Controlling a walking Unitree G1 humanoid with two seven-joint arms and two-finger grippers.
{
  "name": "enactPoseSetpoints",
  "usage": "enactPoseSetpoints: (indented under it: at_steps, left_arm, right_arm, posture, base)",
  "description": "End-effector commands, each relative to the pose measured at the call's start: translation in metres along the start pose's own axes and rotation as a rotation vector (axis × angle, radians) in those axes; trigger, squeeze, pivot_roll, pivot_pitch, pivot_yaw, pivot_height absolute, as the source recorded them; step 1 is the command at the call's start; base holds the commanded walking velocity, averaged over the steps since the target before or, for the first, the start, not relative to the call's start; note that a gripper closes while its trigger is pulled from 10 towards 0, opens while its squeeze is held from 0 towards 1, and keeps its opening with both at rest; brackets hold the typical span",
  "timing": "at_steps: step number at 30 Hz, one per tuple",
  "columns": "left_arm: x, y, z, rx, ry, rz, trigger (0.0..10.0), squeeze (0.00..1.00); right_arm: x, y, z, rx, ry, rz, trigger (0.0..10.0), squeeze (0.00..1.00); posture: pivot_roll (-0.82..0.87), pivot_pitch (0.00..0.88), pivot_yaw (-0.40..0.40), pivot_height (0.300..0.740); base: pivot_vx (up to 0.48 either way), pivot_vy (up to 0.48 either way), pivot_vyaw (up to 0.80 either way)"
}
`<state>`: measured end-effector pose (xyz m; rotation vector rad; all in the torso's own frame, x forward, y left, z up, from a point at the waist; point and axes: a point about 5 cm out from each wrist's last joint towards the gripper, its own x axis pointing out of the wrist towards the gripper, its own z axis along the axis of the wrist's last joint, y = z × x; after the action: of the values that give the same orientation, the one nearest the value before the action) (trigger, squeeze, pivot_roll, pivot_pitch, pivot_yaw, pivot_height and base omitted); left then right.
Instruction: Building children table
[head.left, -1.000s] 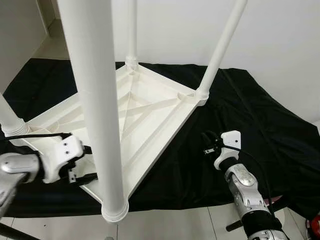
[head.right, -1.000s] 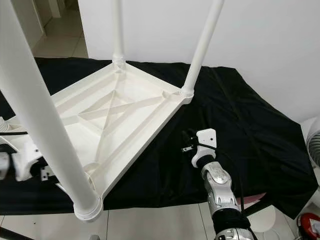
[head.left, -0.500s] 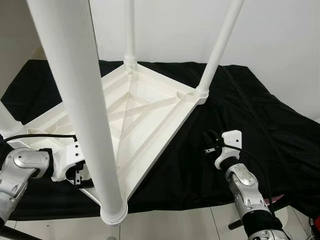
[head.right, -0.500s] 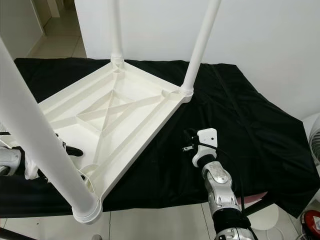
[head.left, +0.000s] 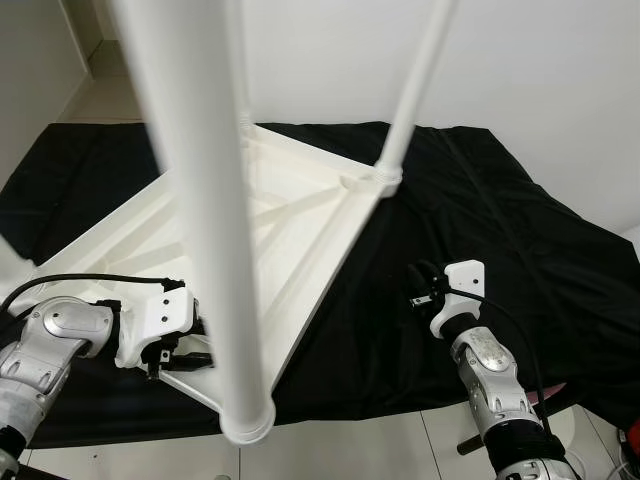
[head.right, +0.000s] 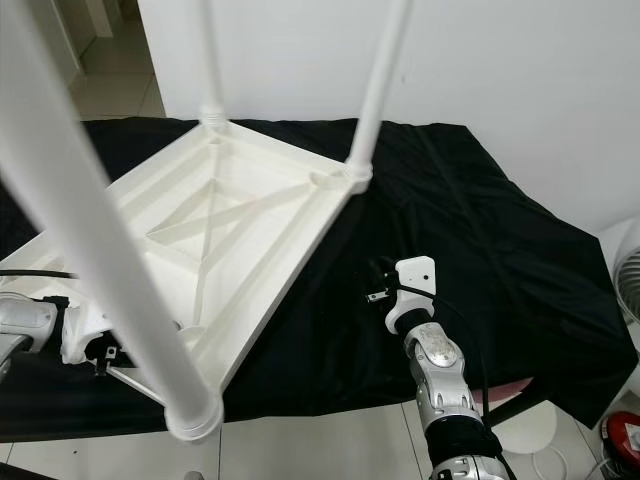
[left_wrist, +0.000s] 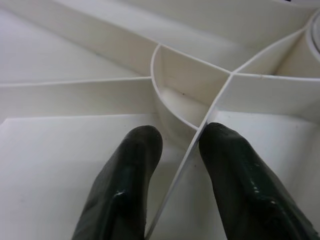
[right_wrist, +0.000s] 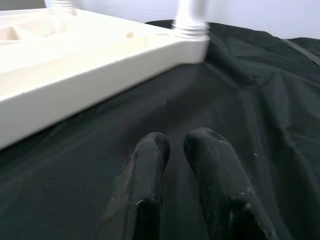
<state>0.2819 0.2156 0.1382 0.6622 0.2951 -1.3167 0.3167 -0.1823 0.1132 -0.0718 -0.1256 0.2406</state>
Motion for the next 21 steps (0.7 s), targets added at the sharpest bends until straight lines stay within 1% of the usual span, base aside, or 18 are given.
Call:
enactPoseSetpoints:
  at_steps: [1,7,8,9,10,11,12,14,15,16,17,18,20,21]
  left_arm:
    - [-0.002,0.001,-0.01,-0.056,0.024,0.058,0.0,0.0]
    - [0.005,0.004,-0.004,-0.045,-0.01,0.063,0.0,0.0]
    - [0.01,0.005,0.0,-0.034,-0.027,0.068,0.0,0.0]
    - [0.017,0.007,0.005,-0.026,-0.058,0.082,0.0,0.0]
    - [0.017,0.007,0.005,-0.026,-0.058,0.082,0.0,0.0]
    - [0.025,0.009,0.012,-0.015,-0.092,0.096,0.0,0.0]
    - [0.025,0.009,0.012,-0.015,-0.092,0.096,0.0,0.0]
    - [0.039,0.013,0.023,-0.004,-0.148,0.121,0.0,0.0]
    - [0.039,0.013,0.023,-0.004,-0.148,0.121,0.0,0.0]
    - [0.047,0.014,0.028,0.003,-0.172,0.128,0.0,0.0]
    - [0.06,0.015,0.037,0.001,-0.213,0.133,0.0,0.0]
    - [0.06,0.015,0.037,0.001,-0.213,0.133,0.0,0.0]
    - [0.068,0.014,0.043,0.002,-0.238,0.126,0.0,0.0]
    - [0.068,0.014,0.043,0.002,-0.238,0.126,0.0,0.0]
  right_arm:
    - [-0.001,-0.003,-0.002,-0.002,0.01,-0.01,10.0,0.0]
    - [0.0,-0.004,-0.001,-0.003,0.008,-0.012,10.0,0.0]
    - [0.0,-0.004,-0.001,-0.003,0.007,-0.013,10.0,0.0]
    - [0.0,-0.004,0.0,-0.003,0.006,-0.015,10.0,0.0]
    - [0.0,-0.004,0.0,-0.003,0.006,-0.015,10.0,0.0]
    - [0.0,-0.004,0.0,-0.003,0.004,-0.016,10.0,0.0]
    - [0.0,-0.004,0.0,-0.003,0.004,-0.016,10.0,0.0]
    - [0.0,-0.003,0.0,-0.001,0.003,-0.02,10.0,0.0]
    - [0.0,-0.003,0.0,-0.001,0.003,-0.02,10.0,0.0]
    - [0.0,-0.003,0.0,-0.001,0.002,-0.022,10.0,0.0]
    - [0.0,-0.003,0.0,0.006,0.001,-0.028,10.0,0.0]
    - [0.0,-0.003,0.0,0.006,0.001,-0.028,10.0,0.0]
    - [0.0,-0.002,0.0,0.007,0.0,-0.029,10.0,0.0]
    - [0.0,-0.002,0.0,0.007,0.0,-0.029,10.0,0.0]
  posture:
    - [0.1,0.09,-0.044,0.74]
    - [0.1,0.088,-0.045,0.74]
    - [0.1,0.088,-0.045,0.74]
    - [0.1,0.088,-0.046,0.74]
    - [0.1,0.088,-0.046,0.74]
    - [0.1,0.088,-0.046,0.74]
    - [0.1,0.088,-0.046,0.74]
    - [0.09,0.084,-0.044,0.74]
    - [0.09,0.084,-0.044,0.74]
    - [0.09,0.084,-0.044,0.74]
    - [0.08,0.081,-0.043,0.74]
    - [0.08,0.081,-0.043,0.74]
    - [0.08,0.078,-0.038,0.74]
    - [0.08,0.078,-0.038,0.74]
  base:
    - [0.0,0.0,0.0]
    - [0.0,0.0,0.0]
    - [0.0,0.0,0.0]
    - [0.0,0.0,0.0]
    - [0.0,0.0,0.0]
    - [0.0,0.0,0.0]
    - [0.0,0.0,0.0]
    - [0.0,0.0,0.0]
    - [0.0,0.0,0.0]
    - [0.0,0.0,0.0]
    - [0.0,0.0,0.0]
    - [0.0,0.0,0.0]
    - [0.0,0.0,0.0]
    - [0.0,0.0,0.0]
